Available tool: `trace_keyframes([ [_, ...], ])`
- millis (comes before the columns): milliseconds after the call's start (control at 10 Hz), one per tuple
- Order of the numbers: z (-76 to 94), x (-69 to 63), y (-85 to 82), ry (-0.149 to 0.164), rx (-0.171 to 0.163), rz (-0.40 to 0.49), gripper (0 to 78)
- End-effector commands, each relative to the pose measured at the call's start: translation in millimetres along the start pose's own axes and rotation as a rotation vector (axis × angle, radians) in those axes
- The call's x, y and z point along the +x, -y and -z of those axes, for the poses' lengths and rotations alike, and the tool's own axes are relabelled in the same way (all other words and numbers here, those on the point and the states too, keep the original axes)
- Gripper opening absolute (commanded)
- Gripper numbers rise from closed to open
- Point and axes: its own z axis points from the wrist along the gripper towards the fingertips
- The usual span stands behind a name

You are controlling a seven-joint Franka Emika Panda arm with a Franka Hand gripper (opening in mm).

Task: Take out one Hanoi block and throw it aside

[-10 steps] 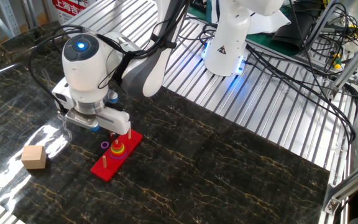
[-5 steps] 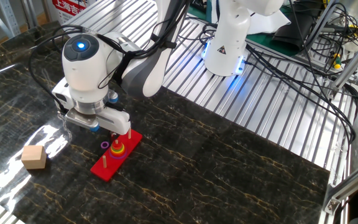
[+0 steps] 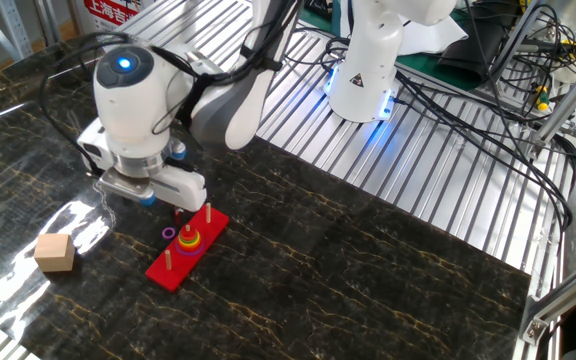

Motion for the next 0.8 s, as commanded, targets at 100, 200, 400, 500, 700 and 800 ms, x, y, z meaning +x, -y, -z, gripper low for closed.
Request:
trace_keyframes([
  [100, 35.1, -0.8, 12.1, 0.009, -0.035, 0.003, 77.4],
  [200, 48.5, 0.2, 13.8, 0.009, -0.036, 0.000, 77.4],
  [400, 66.5, -0.4, 18.4, 0.008, -0.039, 0.008, 77.4],
  [500, 87.3, 0.9, 25.1, 0.009, -0.047, 0.008, 77.4],
  [700, 115.6, 3.4, 38.9, 0.008, -0.044, 0.000, 77.4],
  [800, 125.0, 3.2, 43.9, 0.004, -0.044, -0.002, 77.4],
])
